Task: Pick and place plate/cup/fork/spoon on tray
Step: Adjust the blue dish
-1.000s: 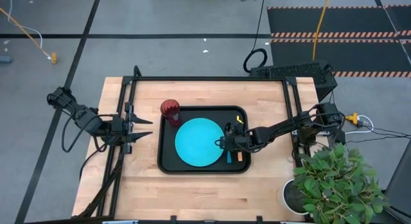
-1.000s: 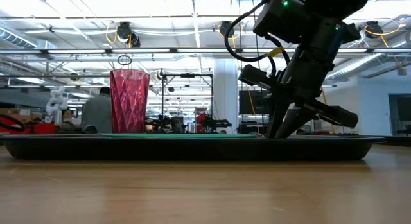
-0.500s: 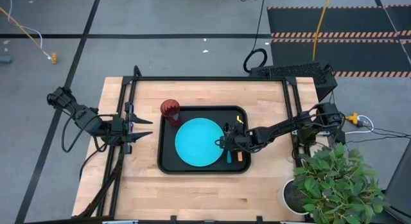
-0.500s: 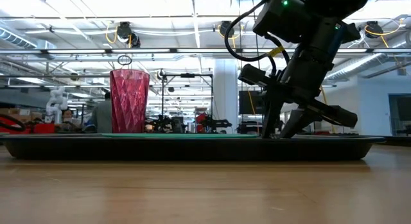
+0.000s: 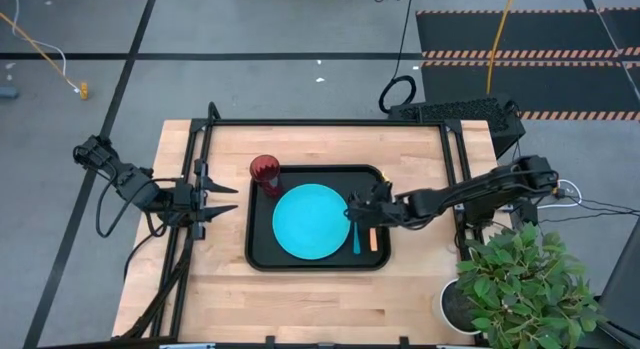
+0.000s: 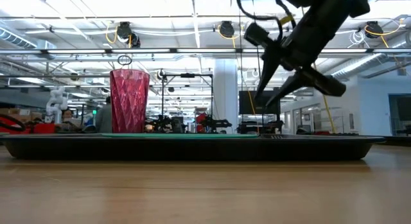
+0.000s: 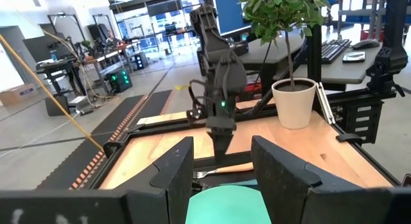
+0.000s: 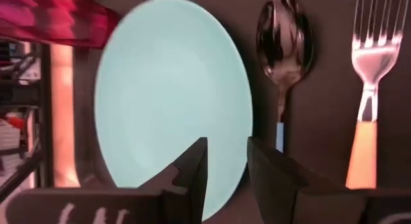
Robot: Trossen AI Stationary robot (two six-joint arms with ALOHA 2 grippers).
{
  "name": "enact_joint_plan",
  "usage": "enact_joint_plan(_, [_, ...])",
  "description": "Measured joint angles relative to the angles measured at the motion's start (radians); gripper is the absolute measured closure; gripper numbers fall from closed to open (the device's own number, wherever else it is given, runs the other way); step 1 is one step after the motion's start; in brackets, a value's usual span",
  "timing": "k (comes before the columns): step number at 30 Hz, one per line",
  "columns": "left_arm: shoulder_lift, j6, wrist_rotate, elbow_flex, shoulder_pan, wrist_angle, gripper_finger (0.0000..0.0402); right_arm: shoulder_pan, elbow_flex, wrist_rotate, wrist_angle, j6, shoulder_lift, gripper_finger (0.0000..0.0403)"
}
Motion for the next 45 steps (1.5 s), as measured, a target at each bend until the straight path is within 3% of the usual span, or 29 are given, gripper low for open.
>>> enact_joint_plan(6, [0.000, -0.003, 0.000, 0.000, 0.000, -0.010, 0.0240, 0.001, 0.000, 0.018, -0.046, -0.079, -0.049, 0.0300])
enact_joint_plan(14, [0.001, 0.020, 0.000, 0.000, 0.000, -0.017, 0.0240, 0.029, -0.003, 0.053, -0.043, -0.356, -0.047, 0.0300])
enact_joint_plan(22, [0.023, 0.050, -0.004, 0.000, 0.023, -0.038, 0.0240, 0.048, -0.058, 0.216, -0.028, -0.606, -0.047, 0.0300])
enact_joint_plan(30, [0.093, 0.045, -0.013, 0.000, 0.120, -0.019, 0.0240, 0.043, -0.110, 0.356, -0.003, -0.779, -0.047, 0.0300])
enact_joint_plan(35, [0.159, 0.047, -0.013, 0.000, 0.192, 0.069, 0.0240, 0.012, -0.126, 0.356, 0.051, -0.943, -0.047, 0.0300])
enact_joint_plan(40, [0.205, 0.095, -0.013, 0.000, 0.249, 0.176, 0.0240, -0.025, -0.127, 0.351, 0.212, -1.234, -0.047, 0.0300])
enact_joint_plan(45, [0.217, 0.098, -0.013, 0.000, 0.302, 0.245, 0.0240, -0.066, -0.127, 0.270, 0.344, -1.445, -0.054, 0.0300])
